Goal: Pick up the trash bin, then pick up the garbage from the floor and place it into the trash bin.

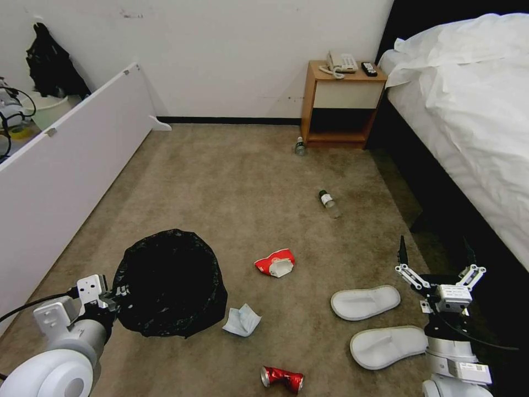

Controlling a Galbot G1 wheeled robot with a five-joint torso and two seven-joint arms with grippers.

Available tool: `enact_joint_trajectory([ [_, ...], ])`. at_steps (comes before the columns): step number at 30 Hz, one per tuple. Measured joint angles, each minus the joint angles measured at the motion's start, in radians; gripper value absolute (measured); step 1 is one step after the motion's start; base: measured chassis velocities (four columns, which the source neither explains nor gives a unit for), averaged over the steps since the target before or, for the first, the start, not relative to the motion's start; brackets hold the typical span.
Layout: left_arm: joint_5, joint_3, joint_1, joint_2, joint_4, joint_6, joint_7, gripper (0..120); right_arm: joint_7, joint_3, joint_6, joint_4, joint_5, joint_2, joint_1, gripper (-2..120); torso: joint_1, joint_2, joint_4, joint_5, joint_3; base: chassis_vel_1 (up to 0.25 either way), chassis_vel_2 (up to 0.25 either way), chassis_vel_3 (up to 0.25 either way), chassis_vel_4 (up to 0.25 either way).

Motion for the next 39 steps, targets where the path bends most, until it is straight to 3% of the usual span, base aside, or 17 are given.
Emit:
enact_joint_trajectory([
  [6, 0.002, -0.001, 0.004, -0.001, -0.004, 0.0, 0.0, 1, 0.001, -0.011, -0.004, -0.003, 0.008, -0.024, -0.001, 100, 0.0, 0.0, 0.0, 0.0, 0.0, 0.041, -0.053, -0.051, 0.039],
  [11, 0.003, -0.002, 0.009, -0.001, -0.009, 0.0, 0.0, 1, 0.008, -0.046, -0.067, 0.009, 0.042, -0.081, -0.018, 100, 0.0, 0.0, 0.0, 0.0001, 0.0, 0.0, 0.0, 0.0, 0.0],
  [14, 0.004, -0.003, 0.011, -0.001, -0.013, 0.0, -0.001, 1, 0.0, -0.071, -0.14, 0.023, 0.078, -0.132, -0.034, 100, 0.0, 0.0, -0.0001, 0.0001, 0.0, 0.0, 0.0, 0.0, 0.0],
  [16, 0.006, -0.004, 0.012, -0.003, -0.015, 0.0, -0.002, 1, -0.015, -0.099, -0.242, 0.043, 0.117, -0.186, -0.048, 100, 0.0, 0.0, 0.0, 0.0001, 0.0, 0.0, 0.0, 0.0, 0.0],
  [17, 0.006, -0.004, 0.012, -0.003, -0.015, 0.0, -0.002, 1, -0.015, -0.099, -0.242, 0.043, 0.117, -0.186, -0.048, 100, 0.0, 0.0, 0.0, 0.0001, 0.0, 0.0, 0.0, 0.0, 0.0],
  [19, 0.008, -0.004, 0.012, -0.005, -0.017, 0.0, -0.003, 1, -0.045, -0.137, -0.351, 0.063, 0.17, -0.261, -0.055, 100, 0.0, 0.0, 0.0, 0.0001, 0.0, 0.0, 0.0, 0.0, 0.0],
  [20, 0.008, -0.004, 0.012, -0.005, -0.017, 0.0, -0.003, 1, -0.045, -0.137, -0.351, 0.063, 0.17, -0.261, -0.055, 100, 0.0, 0.0, 0.0, 0.0001, 0.0, 0.0, 0.0, 0.0, 0.0],
  [24, 0.014, -0.006, 0.016, -0.008, -0.022, 0.0, -0.003, 1, -0.124, -0.203, -0.479, 0.066, 0.233, -0.419, -0.032, 100, 0.0, 0.0, 0.0001, 0.0001, 0.0, 0.0, 0.0, 0.0, 0.0],
  [27, 0.015, -0.008, 0.016, -0.008, -0.023, 0.0, -0.003, 1, -0.134, -0.223, -0.514, 0.063, 0.241, -0.449, -0.017, 100, 0.0, 0.0, 0.0001, 0.0, 0.0, 0.0, 0.0, 0.0, 0.0],
  [29, 0.02, -0.009, 0.016, -0.012, -0.026, 0.0, -0.004, 1, -0.154, -0.275, -0.597, 0.051, 0.248, -0.501, 0.032, 100, 0.0, 0.0, 0.0001, 0.0002, 0.0, 0.0, 0.0, 0.0, 0.0],
  [33, 0.024, -0.009, 0.015, -0.015, -0.026, 0.0, -0.005, 1, -0.186, -0.318, -0.669, 0.039, 0.248, -0.529, 0.083, 100, 0.0, 0.0, 0.0001, 0.0002, 0.0, 0.0, 0.0, 0.0, 0.0],
  [36, 0.029, -0.01, 0.014, -0.019, -0.026, 0.0, -0.006, 1, -0.262, -0.38, -0.777, 0.022, 0.239, -0.563, 0.167, 100, 0.0, 0.0, 0.0001, 0.0001, 0.0, 0.0, 0.0, 0.0, 0.0],
  [39, 0.029, -0.011, 0.013, -0.019, -0.026, 0.0, -0.006, 1, -0.293, -0.395, -0.812, 0.018, 0.229, -0.572, 0.189, 100, 0.0, 0.0, 0.0, 0.0001, 0.0, 0.0, 0.0, 0.0, 0.0],
])
